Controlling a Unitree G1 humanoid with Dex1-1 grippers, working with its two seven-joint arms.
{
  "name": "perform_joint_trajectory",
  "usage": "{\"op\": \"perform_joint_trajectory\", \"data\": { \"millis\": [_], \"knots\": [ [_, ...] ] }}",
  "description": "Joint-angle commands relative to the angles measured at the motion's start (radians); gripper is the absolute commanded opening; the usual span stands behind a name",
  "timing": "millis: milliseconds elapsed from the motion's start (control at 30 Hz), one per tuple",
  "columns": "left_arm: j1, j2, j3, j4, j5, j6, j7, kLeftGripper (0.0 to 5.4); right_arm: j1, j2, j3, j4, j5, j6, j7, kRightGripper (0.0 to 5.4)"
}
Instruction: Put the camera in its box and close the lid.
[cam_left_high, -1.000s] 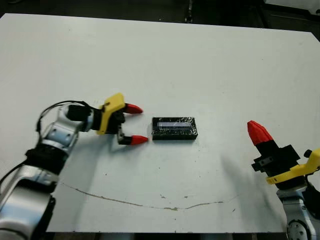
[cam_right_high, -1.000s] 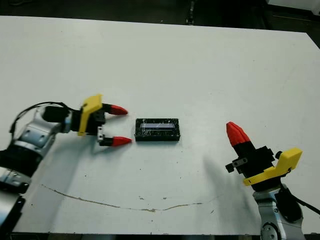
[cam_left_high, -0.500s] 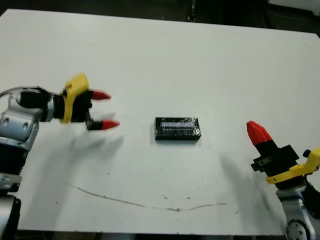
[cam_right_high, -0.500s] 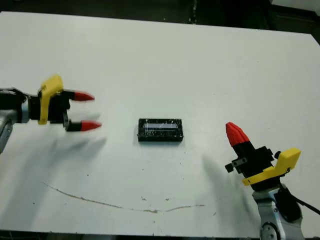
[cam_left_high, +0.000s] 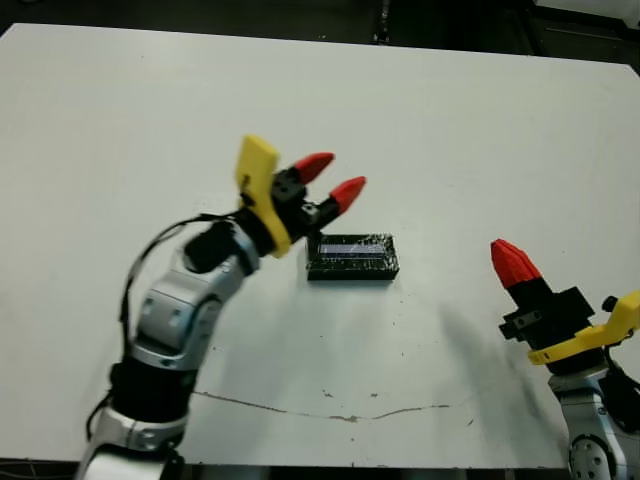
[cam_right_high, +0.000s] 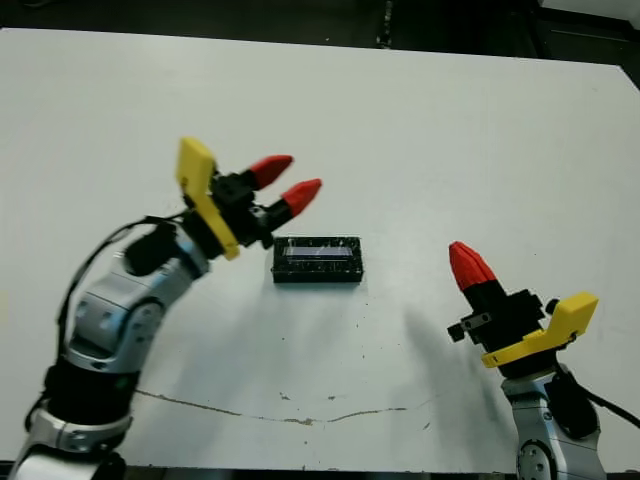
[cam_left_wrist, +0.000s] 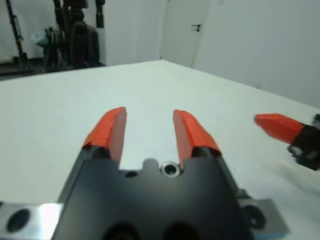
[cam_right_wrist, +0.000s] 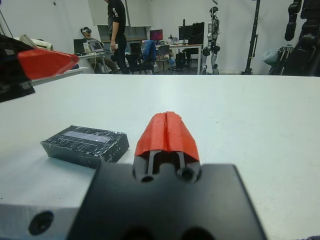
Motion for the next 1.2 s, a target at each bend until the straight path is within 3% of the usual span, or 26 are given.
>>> {"op": "perform_joint_trajectory", "data": {
  "millis": [33,433,633,867,967,1100,1200],
  "knots": [
    [-0.02,-0.03,-0.038,0.063,0.033,0.049,0.041,1.78,0.009,-0.003,-0.008,0.002,-0.003,-0.014,-0.005,0.0],
    [0.028,-0.056,-0.151,0.248,0.134,0.099,0.065,0.02,0.009,-0.008,-0.009,0.003,0.008,-0.014,0.007,0.0],
    [0.081,-0.075,-0.148,0.256,0.133,0.185,0.101,0.02,0.007,-0.008,-0.008,0.008,0.014,-0.018,0.017,0.0],
    [0.137,-0.01,-0.202,0.263,0.159,0.202,0.058,0.02,0.009,-0.009,-0.008,0.002,0.009,-0.02,0.021,0.0],
    [0.15,-0.004,-0.188,0.268,0.148,0.207,0.047,0.02,0.008,-0.006,-0.008,0.003,0.014,-0.021,0.027,0.0],
    [0.161,-0.013,-0.145,0.186,0.119,0.215,0.062,0.02,0.008,-0.006,-0.008,0.003,0.008,-0.02,0.022,0.0],
    [0.169,0.001,-0.117,0.086,0.092,0.15,0.037,0.02,0.006,-0.004,-0.008,0.002,0.014,-0.014,0.019,0.0]
  ]
}}
